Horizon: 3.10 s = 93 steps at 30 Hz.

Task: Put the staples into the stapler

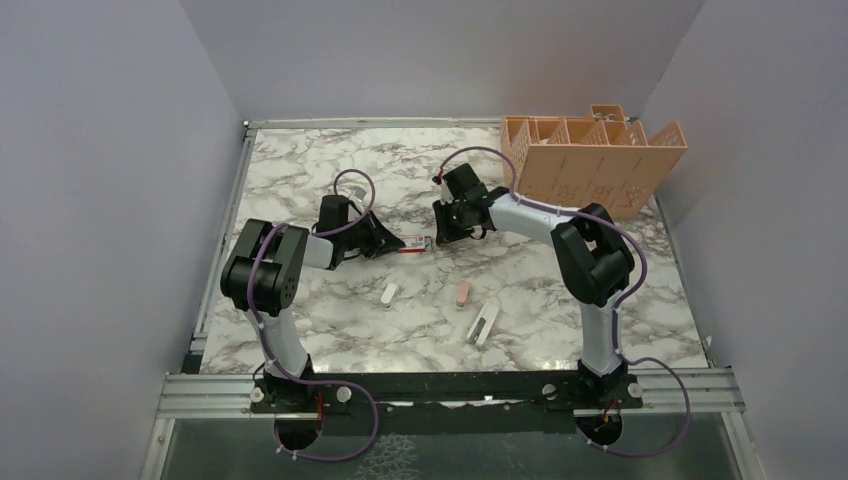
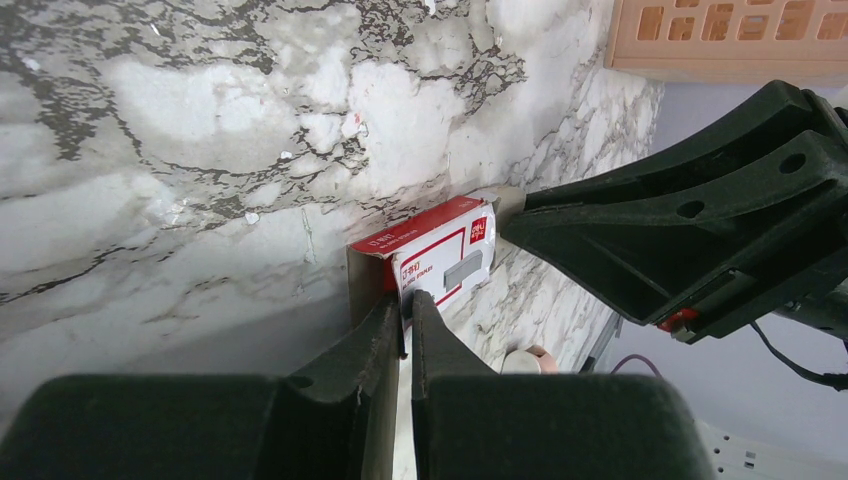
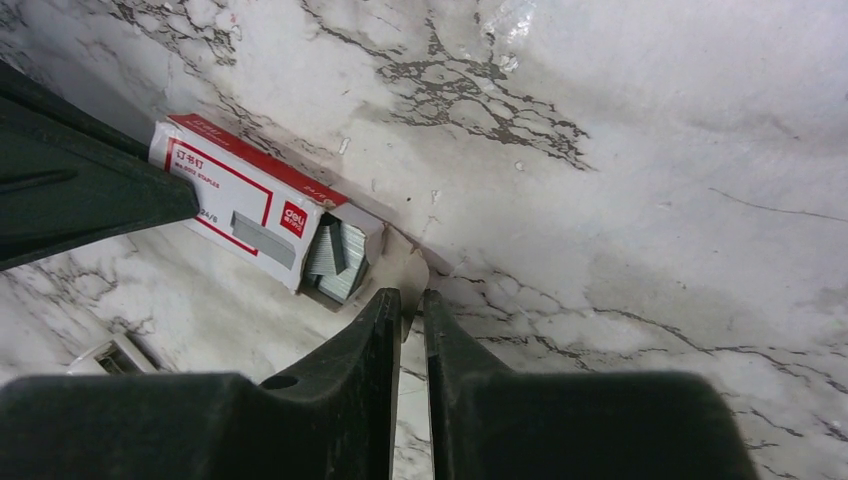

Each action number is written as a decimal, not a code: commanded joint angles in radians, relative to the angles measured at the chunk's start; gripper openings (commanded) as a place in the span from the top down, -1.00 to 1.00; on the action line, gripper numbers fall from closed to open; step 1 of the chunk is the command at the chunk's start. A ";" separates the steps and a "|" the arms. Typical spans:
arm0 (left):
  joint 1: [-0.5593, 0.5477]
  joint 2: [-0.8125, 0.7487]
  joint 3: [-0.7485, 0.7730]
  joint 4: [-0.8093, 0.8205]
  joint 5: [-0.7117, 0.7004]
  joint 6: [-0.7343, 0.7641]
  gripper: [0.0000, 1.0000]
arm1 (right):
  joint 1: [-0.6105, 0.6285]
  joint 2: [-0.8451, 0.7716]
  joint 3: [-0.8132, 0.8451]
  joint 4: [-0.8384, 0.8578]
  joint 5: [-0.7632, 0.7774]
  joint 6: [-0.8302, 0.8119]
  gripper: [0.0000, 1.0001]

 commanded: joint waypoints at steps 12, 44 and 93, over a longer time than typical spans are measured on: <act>0.016 -0.023 -0.016 0.013 0.030 0.029 1.00 | -0.018 -0.022 -0.017 -0.025 0.074 0.093 0.98; 0.029 -0.300 0.074 -0.470 -0.300 0.196 -0.19 | -0.036 -0.255 -0.131 -0.035 0.179 0.031 0.21; 0.025 -0.897 -0.152 -0.602 -0.308 0.191 -0.74 | 0.324 -0.469 -0.460 -0.177 0.384 0.557 -0.10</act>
